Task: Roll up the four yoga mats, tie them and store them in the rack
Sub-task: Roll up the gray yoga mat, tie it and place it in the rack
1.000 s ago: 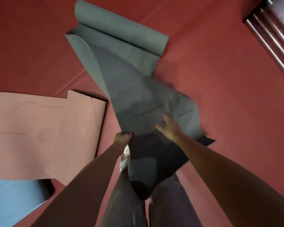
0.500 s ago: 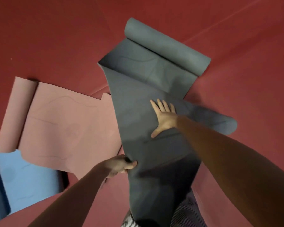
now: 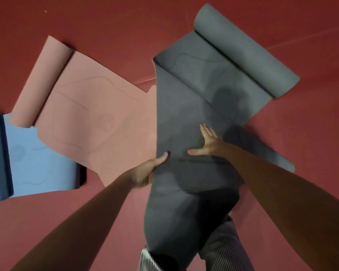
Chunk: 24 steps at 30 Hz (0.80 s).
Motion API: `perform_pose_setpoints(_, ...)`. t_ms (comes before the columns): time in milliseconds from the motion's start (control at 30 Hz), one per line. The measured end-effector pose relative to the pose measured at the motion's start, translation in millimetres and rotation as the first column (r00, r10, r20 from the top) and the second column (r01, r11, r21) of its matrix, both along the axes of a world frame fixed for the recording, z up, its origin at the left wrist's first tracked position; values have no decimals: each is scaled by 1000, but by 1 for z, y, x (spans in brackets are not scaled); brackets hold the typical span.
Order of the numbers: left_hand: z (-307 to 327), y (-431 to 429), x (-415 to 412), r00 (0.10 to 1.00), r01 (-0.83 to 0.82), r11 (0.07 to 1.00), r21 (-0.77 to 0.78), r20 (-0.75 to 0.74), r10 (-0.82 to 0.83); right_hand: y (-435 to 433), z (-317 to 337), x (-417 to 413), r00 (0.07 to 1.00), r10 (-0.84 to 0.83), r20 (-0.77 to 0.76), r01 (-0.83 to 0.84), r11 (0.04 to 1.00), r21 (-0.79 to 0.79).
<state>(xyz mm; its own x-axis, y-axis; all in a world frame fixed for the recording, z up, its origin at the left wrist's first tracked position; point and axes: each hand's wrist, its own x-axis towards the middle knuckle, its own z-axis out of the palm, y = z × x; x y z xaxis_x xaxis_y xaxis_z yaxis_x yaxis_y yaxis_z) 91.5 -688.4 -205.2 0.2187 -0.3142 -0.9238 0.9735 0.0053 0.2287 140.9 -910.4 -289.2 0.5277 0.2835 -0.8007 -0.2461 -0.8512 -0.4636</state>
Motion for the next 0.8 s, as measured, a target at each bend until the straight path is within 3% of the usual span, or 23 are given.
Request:
perform_pose_setpoints(67, -5, -3, 16, 984, -175, 984, 28, -12, 176, 4, -2, 3, 1000, -7, -26, 8, 999, 45)
perform_pose_setpoints(100, -8, -4, 24, 984, -175, 983, 50, -6, 176, 6, -2, 3, 999, -11, -48, 14, 998, 62)
perform_pose_setpoints(200, -16, 1, 36, 999, 0, 992, 125, 39, -5, 6, -8, -3, 996, -67, -66, 74, 992, 101)
perform_pose_setpoints(300, -21, 13, 35, 994, 42, 988, 151, 96, -56, 2, -11, -3, 957, -288, -37, 290, 939, 186)
perform_pose_setpoints(400, -17, 27, 33, 990, -2, 986, 166, 139, -21, 10, -10, 8, 825, -564, -28, 552, 795, 251)
perform_pose_setpoints(467, -13, 40, 37, 989, 31, 991, 131, 140, -49, 11, -14, 18, 724, -680, 115, 656, 731, 189)
perform_pose_setpoints(533, -5, 54, 46, 983, 129, 989, 71, 120, -137, 6, -12, 26, 707, -693, 143, 700, 714, -4)
perform_pose_setpoints(600, 0, 68, 55, 961, 262, 965, 24, 80, -263, -2, -4, 26, 857, -509, 85, 516, 840, -169)
perform_pose_setpoints(633, 3, 72, 59, 946, 318, 948, 19, 63, -319, -3, -1, 23, 958, -278, 75, 288, 934, -211)
perform_pose_setpoints(700, 4, 76, 62, 918, 392, 919, 37, 54, -394, 0, -2, 21, 991, 118, 62, -106, 980, -169)
perform_pose_setpoints(733, 4, 75, 63, 905, 418, 907, 49, 60, -421, 4, -5, 21, 986, 161, 41, -155, 981, -120)
perform_pose_setpoints(800, 1, 75, 64, 870, 478, 875, 75, 99, -483, 11, -8, 22, 997, 74, -6, -74, 997, -31)
